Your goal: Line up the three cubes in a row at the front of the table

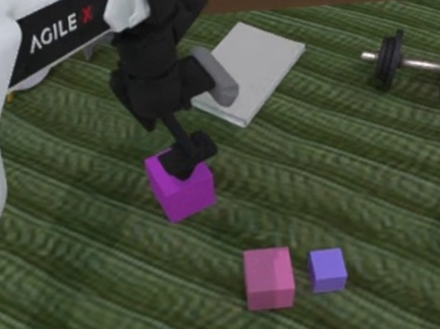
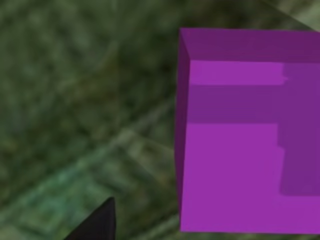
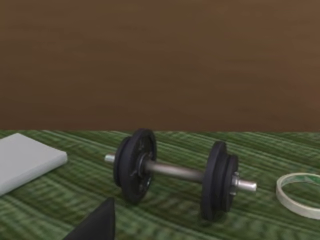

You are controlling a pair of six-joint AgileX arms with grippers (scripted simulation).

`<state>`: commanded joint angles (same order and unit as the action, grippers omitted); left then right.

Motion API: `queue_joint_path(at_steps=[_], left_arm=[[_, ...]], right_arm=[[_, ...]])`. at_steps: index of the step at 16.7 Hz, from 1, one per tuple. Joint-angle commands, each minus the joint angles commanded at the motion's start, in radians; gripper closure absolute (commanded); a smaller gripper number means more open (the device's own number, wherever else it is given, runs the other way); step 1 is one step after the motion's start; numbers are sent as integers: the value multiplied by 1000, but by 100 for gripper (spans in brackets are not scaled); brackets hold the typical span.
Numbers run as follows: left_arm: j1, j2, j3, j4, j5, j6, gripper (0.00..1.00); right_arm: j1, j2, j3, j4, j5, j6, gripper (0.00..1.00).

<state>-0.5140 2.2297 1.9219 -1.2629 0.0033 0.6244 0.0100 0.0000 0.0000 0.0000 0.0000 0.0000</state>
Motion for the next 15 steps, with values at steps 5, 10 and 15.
queue_joint_path(at_steps=[5, 10, 15], left_arm=[[3, 4, -16, 18, 0, 1, 0], [2, 52, -148, 208, 1, 2, 0], [2, 85, -223, 307, 1, 3, 0]], right_arm=[[0, 0, 0, 0, 0, 0, 0], [0, 0, 0, 0, 0, 0, 0], [0, 0, 0, 0, 0, 0, 0]])
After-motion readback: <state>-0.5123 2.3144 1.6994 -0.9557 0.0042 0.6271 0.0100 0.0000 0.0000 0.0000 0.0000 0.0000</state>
